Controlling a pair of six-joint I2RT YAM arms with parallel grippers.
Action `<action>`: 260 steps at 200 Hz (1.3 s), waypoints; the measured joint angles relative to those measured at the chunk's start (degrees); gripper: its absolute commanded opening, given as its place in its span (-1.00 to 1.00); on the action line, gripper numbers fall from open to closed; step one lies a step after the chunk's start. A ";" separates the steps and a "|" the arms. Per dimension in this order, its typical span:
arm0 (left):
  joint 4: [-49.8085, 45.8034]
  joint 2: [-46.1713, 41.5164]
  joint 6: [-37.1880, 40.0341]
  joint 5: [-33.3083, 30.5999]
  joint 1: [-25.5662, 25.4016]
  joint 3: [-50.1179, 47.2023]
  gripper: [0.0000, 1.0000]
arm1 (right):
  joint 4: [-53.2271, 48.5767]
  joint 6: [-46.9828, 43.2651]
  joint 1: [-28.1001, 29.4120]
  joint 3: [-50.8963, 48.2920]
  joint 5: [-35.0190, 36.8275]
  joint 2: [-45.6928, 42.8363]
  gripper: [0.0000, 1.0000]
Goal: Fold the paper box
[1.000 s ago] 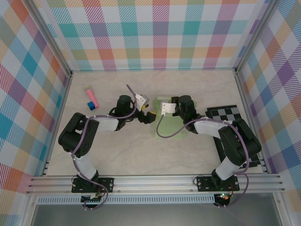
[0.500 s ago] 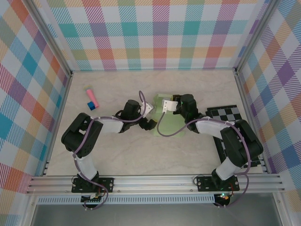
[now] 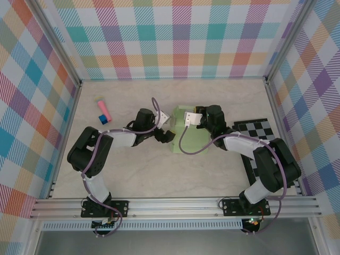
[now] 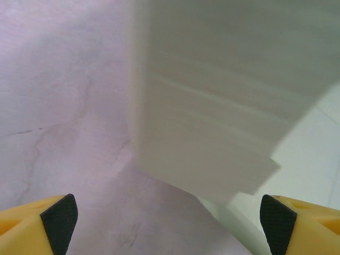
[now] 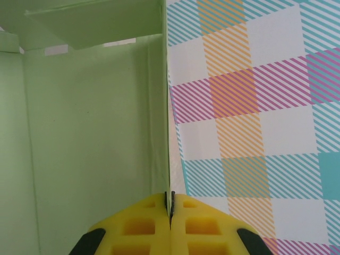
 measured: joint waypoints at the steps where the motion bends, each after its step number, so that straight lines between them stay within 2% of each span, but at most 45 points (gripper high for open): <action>1: 0.11 0.00 -0.13 0.07 0.07 0.00 0.81 | 0.00 -0.02 0.00 0.00 0.00 0.00 -1.00; 66: 1.95 0.00 -1.46 1.40 1.75 -0.04 0.71 | -0.46 0.22 0.00 -0.31 -0.20 0.00 -1.00; 122: 1.40 0.55 1.09 5.03 -0.33 1.18 0.69 | -0.70 0.68 0.00 -0.31 -0.17 0.13 -1.00; 134: 1.16 0.66 1.11 5.49 -0.66 1.66 0.60 | -0.83 0.68 0.00 -0.31 -0.17 0.24 -1.00; 151: -0.17 1.29 1.55 5.27 -0.90 2.97 0.26 | -0.90 0.70 0.00 -0.31 -0.17 0.28 -1.00; 164: -0.70 2.08 1.75 3.65 -0.94 3.93 0.13 | -0.90 0.70 0.00 -0.31 -0.17 0.28 -1.00; 260: -3.58 2.38 4.61 -0.70 -3.41 3.91 0.05 | -0.98 1.09 0.04 -0.31 -0.22 0.28 -1.00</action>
